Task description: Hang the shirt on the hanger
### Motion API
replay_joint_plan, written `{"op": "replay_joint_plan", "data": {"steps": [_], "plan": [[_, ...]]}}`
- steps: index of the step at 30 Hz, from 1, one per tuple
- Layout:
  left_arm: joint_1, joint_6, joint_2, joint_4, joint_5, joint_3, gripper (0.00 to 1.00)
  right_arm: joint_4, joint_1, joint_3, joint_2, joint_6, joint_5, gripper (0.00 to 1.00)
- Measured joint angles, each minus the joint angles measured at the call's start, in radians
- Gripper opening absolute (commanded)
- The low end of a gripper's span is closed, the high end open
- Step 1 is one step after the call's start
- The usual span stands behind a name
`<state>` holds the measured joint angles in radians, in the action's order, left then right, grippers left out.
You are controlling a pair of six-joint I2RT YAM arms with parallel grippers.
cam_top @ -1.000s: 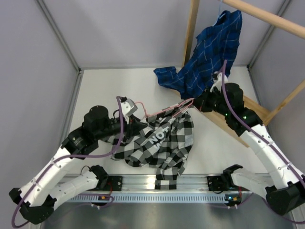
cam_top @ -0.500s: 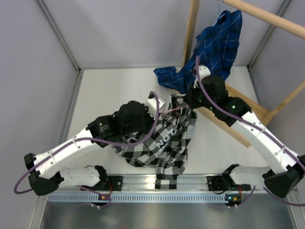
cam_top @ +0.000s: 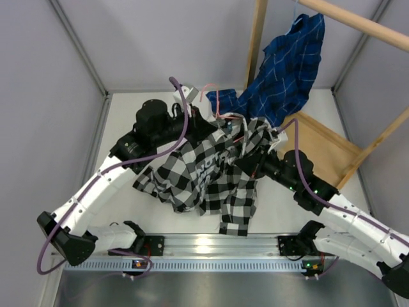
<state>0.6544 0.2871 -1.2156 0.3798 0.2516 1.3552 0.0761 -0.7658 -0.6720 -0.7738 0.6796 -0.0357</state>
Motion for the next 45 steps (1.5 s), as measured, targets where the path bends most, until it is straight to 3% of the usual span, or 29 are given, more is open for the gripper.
{"op": "replay_joint_plan", "data": {"steps": [5, 7, 14, 18, 24, 29, 34, 35, 40, 42, 45], "plan": [[-0.073, 0.087, 0.042, -0.244, 0.255, -0.111, 0.00, -0.054, -0.006, 0.054, -0.008, 0.010, -0.054, 0.47], [-0.106, 0.085, 0.047, -0.283, 0.319, -0.143, 0.00, -0.012, -0.007, 0.055, 0.048, -0.016, -0.051, 0.54], [-0.132, -0.062, 0.048, -0.247, 0.576, -0.172, 0.00, 0.303, -0.010, -0.106, 0.400, -0.209, -0.109, 0.76], [-0.112, -0.107, 0.048, -0.233, 0.758, -0.188, 0.00, 0.371, -0.010, -0.276, 0.440, -0.324, -0.200, 0.79], [0.031, -0.133, 0.051, -0.225, 0.891, -0.188, 0.00, 0.369, -0.011, -0.486, 0.190, -0.444, -0.415, 0.75], [0.081, -0.133, 0.047, -0.222, 0.924, -0.185, 0.00, 0.310, -0.011, -0.493, -0.030, -0.452, -0.599, 0.74], [0.087, -0.132, 0.028, -0.221, 0.935, -0.176, 0.00, 0.256, -0.018, -0.479, -0.120, -0.451, -0.700, 0.50], [0.087, -0.132, 0.026, -0.221, 0.935, -0.175, 0.00, 0.241, -0.023, -0.478, -0.121, -0.452, -0.711, 0.40], [0.090, -0.129, 0.012, -0.221, 0.952, -0.164, 0.00, 0.160, -0.037, -0.471, -0.112, -0.452, -0.740, 0.33], [0.093, -0.128, 0.006, -0.221, 0.959, -0.162, 0.00, 0.143, -0.038, -0.471, -0.113, -0.455, -0.741, 0.03], [0.097, -0.122, 0.007, -0.211, 0.978, -0.161, 0.04, 0.124, -0.037, -0.471, -0.119, -0.473, -0.725, 0.00]]}}
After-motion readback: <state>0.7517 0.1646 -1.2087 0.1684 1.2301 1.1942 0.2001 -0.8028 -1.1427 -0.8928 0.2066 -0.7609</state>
